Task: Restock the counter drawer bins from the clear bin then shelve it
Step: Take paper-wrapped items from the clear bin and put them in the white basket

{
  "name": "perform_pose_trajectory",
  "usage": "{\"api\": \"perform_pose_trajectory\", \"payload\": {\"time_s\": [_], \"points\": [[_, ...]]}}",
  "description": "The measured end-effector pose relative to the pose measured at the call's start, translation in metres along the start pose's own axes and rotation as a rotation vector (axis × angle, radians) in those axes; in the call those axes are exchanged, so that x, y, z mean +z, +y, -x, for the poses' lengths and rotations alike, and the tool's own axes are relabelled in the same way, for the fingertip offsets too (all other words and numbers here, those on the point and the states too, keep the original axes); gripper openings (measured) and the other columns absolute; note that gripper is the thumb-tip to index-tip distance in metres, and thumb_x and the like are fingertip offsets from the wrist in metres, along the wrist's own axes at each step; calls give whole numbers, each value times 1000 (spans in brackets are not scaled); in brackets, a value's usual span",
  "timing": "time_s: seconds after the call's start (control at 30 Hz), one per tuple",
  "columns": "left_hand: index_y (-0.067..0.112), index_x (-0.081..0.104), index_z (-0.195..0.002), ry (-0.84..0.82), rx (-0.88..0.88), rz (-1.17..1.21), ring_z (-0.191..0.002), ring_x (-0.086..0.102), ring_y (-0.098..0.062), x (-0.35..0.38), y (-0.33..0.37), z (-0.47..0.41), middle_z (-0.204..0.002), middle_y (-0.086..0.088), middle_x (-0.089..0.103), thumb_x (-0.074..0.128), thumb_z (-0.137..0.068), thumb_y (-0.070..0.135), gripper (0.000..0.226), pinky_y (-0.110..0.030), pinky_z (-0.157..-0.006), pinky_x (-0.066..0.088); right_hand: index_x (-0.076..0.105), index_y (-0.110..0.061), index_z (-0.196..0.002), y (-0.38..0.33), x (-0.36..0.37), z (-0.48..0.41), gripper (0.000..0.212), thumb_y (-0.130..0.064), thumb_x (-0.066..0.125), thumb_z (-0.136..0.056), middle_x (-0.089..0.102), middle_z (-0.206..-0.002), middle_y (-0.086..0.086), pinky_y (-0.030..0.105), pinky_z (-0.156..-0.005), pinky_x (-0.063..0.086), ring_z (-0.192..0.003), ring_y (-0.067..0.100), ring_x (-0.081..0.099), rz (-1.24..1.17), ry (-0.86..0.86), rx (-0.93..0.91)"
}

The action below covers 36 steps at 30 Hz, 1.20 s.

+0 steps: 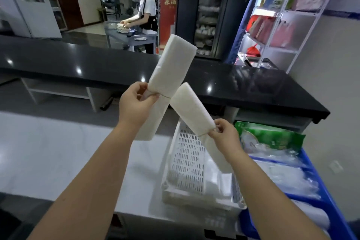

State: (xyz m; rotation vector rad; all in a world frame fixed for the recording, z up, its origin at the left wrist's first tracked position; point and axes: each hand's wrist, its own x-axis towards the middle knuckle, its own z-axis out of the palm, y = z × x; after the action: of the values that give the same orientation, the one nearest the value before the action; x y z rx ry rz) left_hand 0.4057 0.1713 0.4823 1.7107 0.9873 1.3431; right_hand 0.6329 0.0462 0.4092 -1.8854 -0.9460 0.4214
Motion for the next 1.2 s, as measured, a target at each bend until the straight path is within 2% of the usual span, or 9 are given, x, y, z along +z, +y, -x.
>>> {"api": "perform_pose_trajectory", "payload": {"time_s": [0.17,0.27,0.33,0.47,0.57,0.67,0.83,1.0,1.2], "points": [[36,67,-87,-93,-224,172,-83,69,-15,14,-15,5,-90,6,72,81,-71,27,24,-33,-68,56,61,-11,-95,39,33,-20,18,-1,67,-81,69,-89,11,38,-58,57,-72,27,68,-511,-233,528],[24,69,-93,-179,-367,304,-78,71,-15,19,-24,15,-88,2,74,81,-73,19,24,-28,-61,55,57,-4,-107,63,60,-17,22,-7,66,-86,66,-106,17,50,-85,55,-91,32,66,-487,-287,638],[16,67,-100,-236,-474,387,-75,71,-14,19,-30,22,-88,1,75,79,-75,17,28,-25,-55,54,57,-7,-103,75,73,-13,15,-9,63,-89,64,-103,13,43,-86,54,-93,29,64,-397,-315,654],[18,65,-102,-372,-667,381,-77,70,-12,16,-48,31,-92,3,74,75,-78,22,26,-29,-54,52,62,-13,-69,79,63,-3,27,2,51,-88,52,-59,4,23,-44,39,-45,15,48,-364,-393,726],[18,64,-103,-439,-798,365,-81,68,-15,21,-69,34,-94,2,73,75,-80,23,26,-33,-64,52,62,-7,-96,79,42,-2,9,-6,55,-90,60,-81,12,32,-51,49,-56,24,56,-465,-374,712],[20,65,-100,-503,-894,374,-77,68,-13,40,-85,42,-89,4,74,74,-80,22,22,-31,-65,51,63,-13,-112,78,25,0,20,-18,59,-93,66,-113,11,42,-78,55,-95,32,66,-507,-302,597],[19,67,-95,-575,-990,400,-70,69,-13,89,-92,47,-80,4,75,71,-84,23,13,-27,-56,55,63,-17,-117,58,24,7,38,-34,69,-84,70,-109,8,41,-75,56,-95,29,68,-748,-459,483],[10,66,-97,-565,-838,249,-72,71,-19,107,-99,46,-92,-7,74,77,-78,23,26,-32,-60,58,60,-15,-115,55,38,4,36,0,62,-83,72,-102,10,32,-61,55,-83,23,70,-632,-282,503],[32,66,-86,-477,-407,-169,-80,61,-6,89,-114,38,-89,12,65,78,-75,36,16,-23,-64,48,58,-16,-115,74,50,-4,39,3,62,-82,70,-101,15,31,-58,53,-69,23,67,-569,-218,658]]}}
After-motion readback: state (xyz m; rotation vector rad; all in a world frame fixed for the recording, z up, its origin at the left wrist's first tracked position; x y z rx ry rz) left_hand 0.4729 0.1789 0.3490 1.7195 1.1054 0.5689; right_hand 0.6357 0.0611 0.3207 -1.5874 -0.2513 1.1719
